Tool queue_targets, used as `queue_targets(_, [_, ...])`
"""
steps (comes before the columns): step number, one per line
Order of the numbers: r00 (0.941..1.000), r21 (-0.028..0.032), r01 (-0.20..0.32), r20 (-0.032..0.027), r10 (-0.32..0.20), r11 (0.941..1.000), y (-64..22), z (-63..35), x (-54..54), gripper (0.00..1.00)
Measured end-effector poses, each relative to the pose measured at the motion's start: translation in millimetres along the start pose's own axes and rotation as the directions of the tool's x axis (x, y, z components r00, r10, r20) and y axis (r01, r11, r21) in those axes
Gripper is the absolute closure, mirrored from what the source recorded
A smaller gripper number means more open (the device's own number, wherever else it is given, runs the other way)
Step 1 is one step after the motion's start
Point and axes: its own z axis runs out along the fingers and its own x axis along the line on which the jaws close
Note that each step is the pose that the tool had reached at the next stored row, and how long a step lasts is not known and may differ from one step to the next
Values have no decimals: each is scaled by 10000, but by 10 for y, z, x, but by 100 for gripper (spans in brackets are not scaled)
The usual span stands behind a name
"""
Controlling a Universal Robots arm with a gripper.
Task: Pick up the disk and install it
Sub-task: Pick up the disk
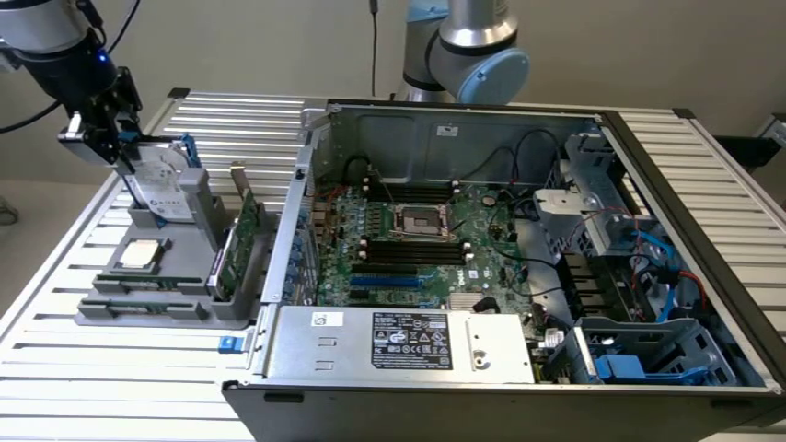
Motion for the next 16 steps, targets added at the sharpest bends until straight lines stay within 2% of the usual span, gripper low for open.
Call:
queue_targets(10, [10000,-61,-24,25,25,10000,-13,8,-2,40])
queue_targets(16, [10000,-121,-54,28,54,9999,-15,14,-2,40])
